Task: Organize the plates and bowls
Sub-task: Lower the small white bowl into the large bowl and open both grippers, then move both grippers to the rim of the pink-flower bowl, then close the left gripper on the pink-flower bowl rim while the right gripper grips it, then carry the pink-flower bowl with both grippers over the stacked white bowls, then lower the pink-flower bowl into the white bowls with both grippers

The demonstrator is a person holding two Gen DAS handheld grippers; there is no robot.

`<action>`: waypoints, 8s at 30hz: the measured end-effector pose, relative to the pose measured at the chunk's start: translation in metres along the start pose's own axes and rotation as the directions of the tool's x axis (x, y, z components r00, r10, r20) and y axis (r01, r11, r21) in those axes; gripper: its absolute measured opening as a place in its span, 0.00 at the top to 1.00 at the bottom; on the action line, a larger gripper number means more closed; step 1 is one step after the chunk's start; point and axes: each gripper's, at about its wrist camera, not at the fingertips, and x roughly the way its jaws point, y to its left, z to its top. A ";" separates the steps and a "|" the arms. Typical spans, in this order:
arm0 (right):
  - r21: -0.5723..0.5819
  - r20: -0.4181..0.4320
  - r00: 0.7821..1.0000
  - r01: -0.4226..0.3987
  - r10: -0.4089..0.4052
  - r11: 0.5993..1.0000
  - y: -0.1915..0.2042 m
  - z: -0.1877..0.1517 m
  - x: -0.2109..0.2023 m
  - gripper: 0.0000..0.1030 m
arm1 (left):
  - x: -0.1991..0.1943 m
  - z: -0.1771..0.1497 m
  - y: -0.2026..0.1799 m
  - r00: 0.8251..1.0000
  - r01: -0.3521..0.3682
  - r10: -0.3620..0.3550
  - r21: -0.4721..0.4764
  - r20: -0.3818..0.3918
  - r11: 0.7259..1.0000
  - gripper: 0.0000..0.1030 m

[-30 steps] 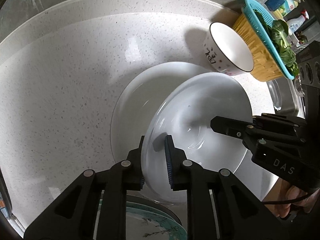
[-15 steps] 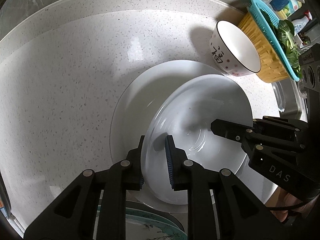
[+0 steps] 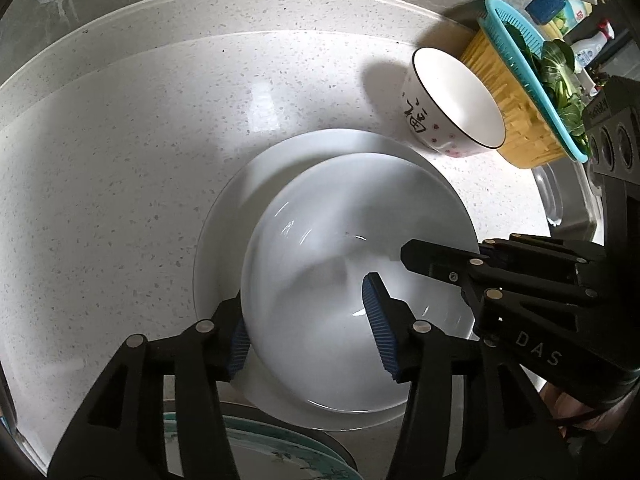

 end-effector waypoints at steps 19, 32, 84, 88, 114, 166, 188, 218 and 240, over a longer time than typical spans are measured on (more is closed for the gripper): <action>0.030 0.049 0.999 -0.024 0.023 0.999 -0.002 -0.005 -0.021 0.80 | -0.029 -0.004 0.007 0.998 0.041 -0.041 -0.022 0.039 0.999 0.28; 0.246 0.289 0.957 -0.087 0.013 0.965 -0.077 -0.009 -0.132 0.14 | -0.101 0.046 -0.009 0.991 0.082 -0.097 0.154 0.091 0.985 0.00; 0.645 0.300 0.953 -0.165 -0.049 0.746 -0.142 0.032 -0.011 0.78 | 0.097 0.200 -0.088 0.980 0.129 -0.041 0.466 -0.195 0.875 0.85; 0.627 0.291 0.955 -0.146 -0.056 0.766 -0.135 0.036 -0.010 0.80 | 0.096 0.194 -0.095 0.981 0.114 -0.023 0.482 -0.190 0.869 0.90; 0.510 0.336 0.941 -0.138 -0.049 0.849 -0.084 0.072 -0.055 0.81 | 0.009 0.167 -0.087 0.992 0.094 -0.044 0.448 -0.120 0.889 0.91; 0.239 0.108 0.994 -0.026 0.000 0.971 0.028 0.005 -0.024 0.82 | -0.040 -0.004 0.010 0.989 0.021 0.029 0.335 -0.144 0.942 0.88; 0.177 0.092 0.995 0.016 -0.033 0.984 0.040 0.008 -0.027 0.82 | -0.043 -0.009 0.011 0.988 0.014 0.038 0.335 -0.148 0.942 0.86; 0.185 0.020 0.999 -0.051 0.048 0.981 0.034 0.014 -0.019 0.80 | -0.037 -0.004 0.018 0.979 0.042 0.018 0.289 -0.202 0.956 0.75; 0.182 0.030 0.997 -0.081 0.076 0.980 0.027 0.007 -0.030 0.74 | -0.032 -0.007 0.007 0.983 0.090 -0.038 0.287 -0.180 0.954 0.48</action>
